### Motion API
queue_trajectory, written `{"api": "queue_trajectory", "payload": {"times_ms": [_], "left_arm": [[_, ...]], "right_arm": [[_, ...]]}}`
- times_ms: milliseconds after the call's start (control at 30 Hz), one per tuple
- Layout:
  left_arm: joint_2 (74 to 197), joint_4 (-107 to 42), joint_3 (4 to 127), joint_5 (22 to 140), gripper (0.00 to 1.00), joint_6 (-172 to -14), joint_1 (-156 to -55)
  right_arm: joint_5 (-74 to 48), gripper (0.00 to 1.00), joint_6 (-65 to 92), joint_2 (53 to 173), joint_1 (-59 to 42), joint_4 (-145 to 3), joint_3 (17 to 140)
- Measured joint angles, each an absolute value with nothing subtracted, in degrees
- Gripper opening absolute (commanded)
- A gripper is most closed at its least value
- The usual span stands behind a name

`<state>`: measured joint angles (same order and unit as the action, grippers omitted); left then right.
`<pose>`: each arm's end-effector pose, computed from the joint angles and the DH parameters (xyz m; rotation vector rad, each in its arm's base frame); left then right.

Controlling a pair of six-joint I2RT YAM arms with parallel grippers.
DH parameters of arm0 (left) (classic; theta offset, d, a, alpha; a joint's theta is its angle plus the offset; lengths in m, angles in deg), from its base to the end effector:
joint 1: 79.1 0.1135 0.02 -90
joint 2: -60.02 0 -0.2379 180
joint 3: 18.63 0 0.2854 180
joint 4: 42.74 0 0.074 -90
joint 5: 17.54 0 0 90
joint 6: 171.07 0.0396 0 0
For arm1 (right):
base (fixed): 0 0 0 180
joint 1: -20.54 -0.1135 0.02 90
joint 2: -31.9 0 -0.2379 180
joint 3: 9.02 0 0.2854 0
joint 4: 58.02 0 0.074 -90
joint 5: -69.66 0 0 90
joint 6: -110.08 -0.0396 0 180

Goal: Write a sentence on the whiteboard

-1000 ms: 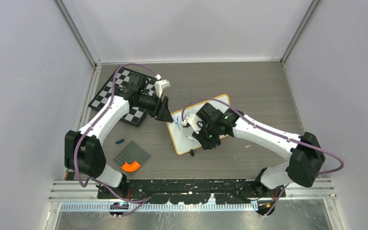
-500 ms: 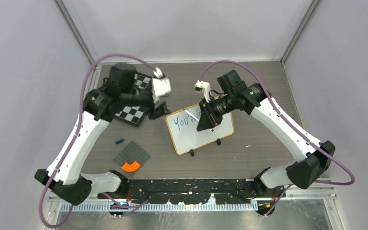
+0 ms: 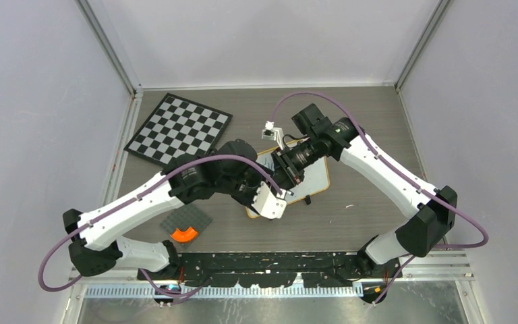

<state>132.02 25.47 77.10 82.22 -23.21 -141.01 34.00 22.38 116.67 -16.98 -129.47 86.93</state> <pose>0.1299 -0.2576 0.3754 2.0693 1.1032 -0.2347 0.2393 0.2243 0.3214 -1.2024 2.2934 1.4613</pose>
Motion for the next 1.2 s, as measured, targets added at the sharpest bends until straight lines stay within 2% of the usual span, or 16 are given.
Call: {"api": "queue_trajectory", "payload": {"times_ms": [67,133,200,267,300,433,567,633,733,833,1067,1200], "left_arm": [[132.2,24.3,75.2,79.9,0.52,-22.5,-141.5],[132.5,23.7,74.0,78.3,0.42,-22.0,-141.7],[132.7,22.9,73.5,77.1,0.26,-22.0,-141.8],[132.8,21.9,73.5,76.4,0.05,-22.2,-141.9],[132.8,21.8,73.4,76.4,0.00,-22.8,-141.9],[132.9,21.1,72.8,74.6,0.00,-25.5,-142.1],[132.9,19.3,72.7,71.9,0.00,-28.7,-141.6],[132.9,18.7,72.5,70.8,0.00,-30.2,-141.4],[132.9,18.4,72.4,69.7,0.00,-32.0,-141.1],[133.0,18.5,72.5,69.1,0.00,-33.9,-141.0],[134.7,20.0,75.0,69.3,0.00,-37.5,-140.9],[134.7,20.0,75.3,70.2,0.00,-39.0,-141.2]], "right_arm": [[34.2,0.00,22.7,116.7,-17.9,-129.9,86.7],[34.4,0.00,23.0,116.5,-18.9,-130.3,86.4],[34.5,0.05,23.3,116.2,-19.5,-130.8,86.3],[34.9,0.16,23.6,116.0,-20.0,-131.3,86.3],[35.0,0.20,23.8,115.9,-20.0,-131.4,86.3],[35.1,0.40,24.4,115.5,-19.5,-132.0,86.0],[35.1,0.52,24.4,115.1,-19.5,-132.4,85.2],[35.0,0.53,24.4,114.9,-19.5,-132.4,85.0],[34.9,0.53,24.1,114.6,-19.4,-132.2,84.8],[34.7,0.48,23.1,114.4,-19.3,-131.4,84.6],[33.0,0.30,20.9,114.3,-18.3,-130.1,84.6],[33.1,0.29,19.8,114.3,-17.4,-129.6,84.5]]}}
